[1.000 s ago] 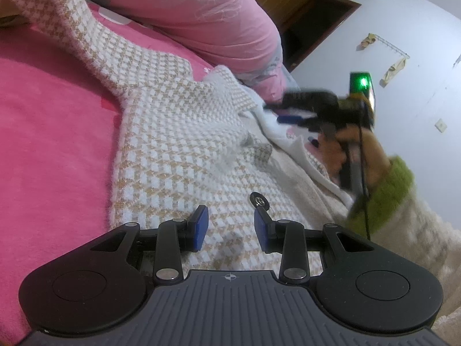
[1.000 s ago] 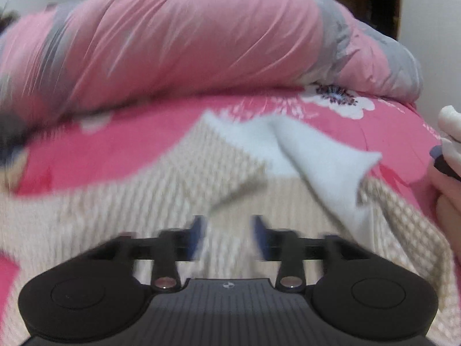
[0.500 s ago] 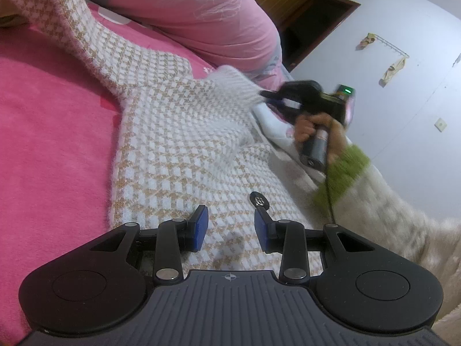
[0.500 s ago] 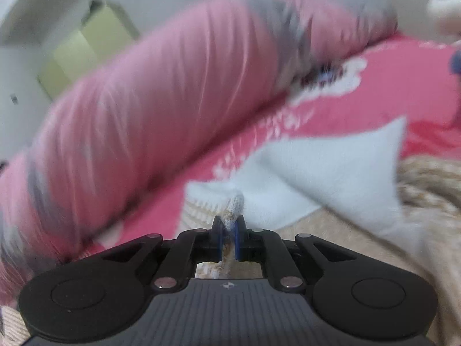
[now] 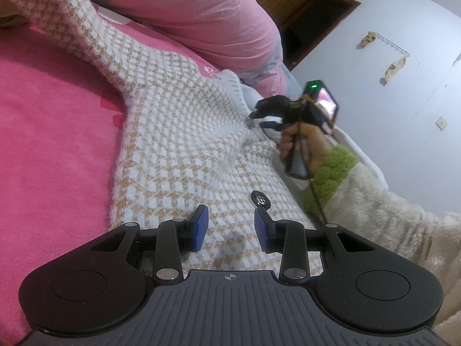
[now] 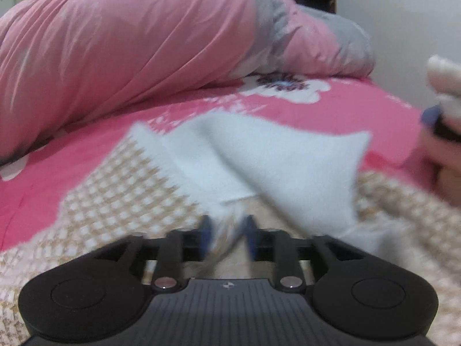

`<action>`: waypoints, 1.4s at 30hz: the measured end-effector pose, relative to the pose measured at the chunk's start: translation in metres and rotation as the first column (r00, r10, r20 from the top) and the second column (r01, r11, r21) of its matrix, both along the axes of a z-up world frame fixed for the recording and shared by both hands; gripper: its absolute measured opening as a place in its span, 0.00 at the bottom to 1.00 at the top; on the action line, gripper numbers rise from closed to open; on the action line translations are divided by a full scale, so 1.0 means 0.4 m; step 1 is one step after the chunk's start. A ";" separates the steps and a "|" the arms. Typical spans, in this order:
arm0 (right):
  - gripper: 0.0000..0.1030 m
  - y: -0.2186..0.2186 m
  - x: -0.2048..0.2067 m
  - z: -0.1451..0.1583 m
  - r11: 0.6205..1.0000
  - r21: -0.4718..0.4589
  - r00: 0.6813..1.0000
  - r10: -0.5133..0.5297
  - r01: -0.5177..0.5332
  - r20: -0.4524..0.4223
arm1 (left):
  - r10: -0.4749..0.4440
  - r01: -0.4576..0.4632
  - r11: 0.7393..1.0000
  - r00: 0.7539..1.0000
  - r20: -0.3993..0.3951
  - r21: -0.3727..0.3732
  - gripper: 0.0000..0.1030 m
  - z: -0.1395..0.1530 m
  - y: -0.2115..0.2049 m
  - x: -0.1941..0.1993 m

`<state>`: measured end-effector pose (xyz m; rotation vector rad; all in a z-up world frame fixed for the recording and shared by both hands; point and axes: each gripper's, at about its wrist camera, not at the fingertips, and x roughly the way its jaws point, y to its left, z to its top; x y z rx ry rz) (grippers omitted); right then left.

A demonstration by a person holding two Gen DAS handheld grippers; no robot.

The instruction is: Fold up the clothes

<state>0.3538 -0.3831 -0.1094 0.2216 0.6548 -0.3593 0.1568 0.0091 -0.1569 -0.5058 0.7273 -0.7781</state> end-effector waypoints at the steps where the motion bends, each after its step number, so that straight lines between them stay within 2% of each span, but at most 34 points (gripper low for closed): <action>1: 0.36 -0.013 -0.009 0.016 1.000 0.008 1.000 -0.012 0.012 0.025 | 0.000 0.000 1.000 1.000 0.000 0.001 0.34 0.000 0.000 0.000; 4: 0.35 -0.021 -0.030 0.086 1.000 0.023 0.993 0.000 -0.003 0.119 | -0.001 0.001 1.000 1.000 0.000 0.003 0.34 0.000 0.000 0.001; 7: 0.33 0.042 -0.006 0.129 0.986 0.002 0.974 0.164 -0.166 0.157 | -0.001 0.001 1.000 1.000 0.000 0.004 0.34 0.000 -0.001 0.001; 9: 0.29 0.106 0.035 0.126 0.952 -0.004 0.944 0.303 -0.305 0.131 | -0.002 0.002 1.000 1.000 0.000 0.005 0.34 0.000 -0.001 0.001; 11: 0.27 0.164 0.085 0.098 0.920 -0.016 0.918 0.391 -0.391 0.070 | -0.002 0.002 1.000 1.000 0.000 0.005 0.34 -0.001 0.000 0.001; 14: 0.26 0.187 0.183 -0.027 0.939 -0.027 0.936 0.339 -0.343 -0.094 | -0.003 0.003 1.000 1.000 -0.001 0.003 0.34 -0.001 0.000 0.002; 15: 0.26 0.178 0.194 -0.060 0.938 -0.041 0.937 0.339 -0.343 -0.083 | -0.003 0.003 1.000 1.000 -0.001 0.002 0.34 -0.001 0.000 0.003; 17: 0.27 0.179 0.195 -0.052 0.937 -0.055 0.937 0.340 -0.345 -0.082 | -0.003 0.003 1.000 1.000 -0.001 0.002 0.34 -0.001 0.000 0.002; 20: 0.29 0.184 0.194 -0.007 0.950 -0.017 0.943 0.307 -0.312 -0.131 | -0.003 0.003 1.000 1.000 -0.001 0.004 0.34 -0.001 -0.001 0.002; 24: 0.39 0.180 0.230 0.056 0.960 0.002 0.953 0.280 -0.282 -0.117 | -0.002 0.002 1.000 1.000 -0.001 0.006 0.34 0.001 -0.003 0.002; 28: 0.42 0.186 0.286 0.092 0.968 0.017 0.962 0.251 -0.251 -0.112 | -0.003 0.003 1.000 1.000 -0.002 0.007 0.34 0.001 -0.003 0.003; 32: 0.41 0.179 0.310 0.069 0.966 0.065 0.959 0.255 -0.249 -0.120 | -0.003 0.003 1.000 1.000 -0.001 0.007 0.34 0.001 -0.002 0.001; 35: 0.40 0.163 0.349 -0.024 0.973 0.040 0.954 0.230 -0.227 -0.191 | -0.004 0.004 1.000 1.000 -0.002 0.006 0.34 -0.001 0.000 0.001; 38: 0.40 0.131 0.325 -0.022 0.980 0.078 0.978 0.191 -0.184 -0.090 | -0.005 0.005 1.000 1.000 -0.004 0.003 0.34 -0.002 0.002 0.002; 42: 0.41 0.080 0.180 0.072 0.970 0.170 0.984 0.177 -0.176 0.011 | -0.004 0.004 1.000 1.000 -0.004 0.000 0.34 0.000 0.003 0.000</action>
